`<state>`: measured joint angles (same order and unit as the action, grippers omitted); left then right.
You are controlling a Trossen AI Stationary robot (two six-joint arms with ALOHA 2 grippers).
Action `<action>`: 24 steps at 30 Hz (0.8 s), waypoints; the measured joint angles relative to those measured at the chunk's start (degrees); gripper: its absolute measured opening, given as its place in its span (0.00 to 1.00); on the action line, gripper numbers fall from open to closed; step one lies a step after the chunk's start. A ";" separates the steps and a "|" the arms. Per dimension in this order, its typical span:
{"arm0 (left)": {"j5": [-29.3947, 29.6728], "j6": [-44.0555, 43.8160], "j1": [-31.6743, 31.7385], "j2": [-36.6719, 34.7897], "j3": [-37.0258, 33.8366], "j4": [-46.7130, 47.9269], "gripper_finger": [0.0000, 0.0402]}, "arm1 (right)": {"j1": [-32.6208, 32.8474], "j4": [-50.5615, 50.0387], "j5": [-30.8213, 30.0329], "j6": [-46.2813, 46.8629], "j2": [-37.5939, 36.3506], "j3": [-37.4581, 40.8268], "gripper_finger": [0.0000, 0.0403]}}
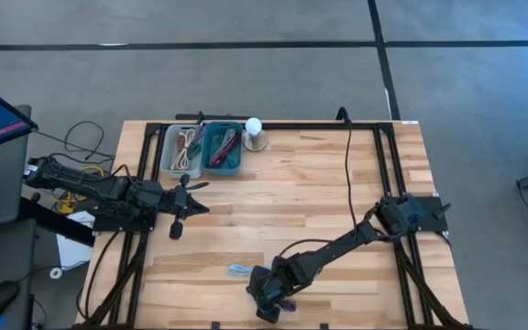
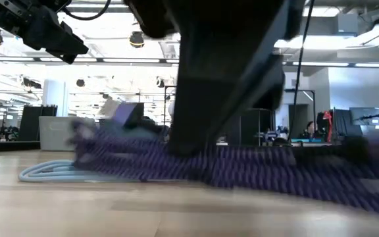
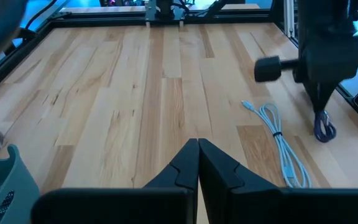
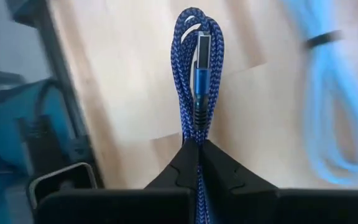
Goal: Pick & Place USB Port
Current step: Put the purple patterned charger cable into the blue bin
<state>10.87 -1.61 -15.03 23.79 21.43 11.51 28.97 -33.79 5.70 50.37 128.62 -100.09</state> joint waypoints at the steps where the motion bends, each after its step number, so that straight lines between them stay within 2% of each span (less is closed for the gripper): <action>1: 0.00 0.01 0.00 0.00 0.00 0.00 0.02 | -0.14 -2.81 -1.24 -1.00 0.00 -1.50 0.00; 7: 0.00 0.02 0.00 0.00 0.00 0.00 0.02 | -0.42 -17.45 -12.23 -7.05 -0.81 -12.00 0.00; 13: 0.02 0.26 0.01 0.00 0.00 0.02 0.02 | -1.47 -29.65 -26.29 -13.12 -3.93 -19.84 0.00; 20: 0.00 1.44 -0.01 -0.14 0.00 -0.02 0.02 | -1.99 -31.44 -42.36 -17.75 -12.77 -20.36 0.00; 24: -0.05 1.53 -0.44 -0.15 0.00 -0.02 0.02 | -0.53 -32.68 -48.59 -18.89 -16.89 -20.37 0.00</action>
<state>10.82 -0.08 -15.47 23.64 21.43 11.48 28.43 -66.47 -42.89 31.48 111.73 -120.46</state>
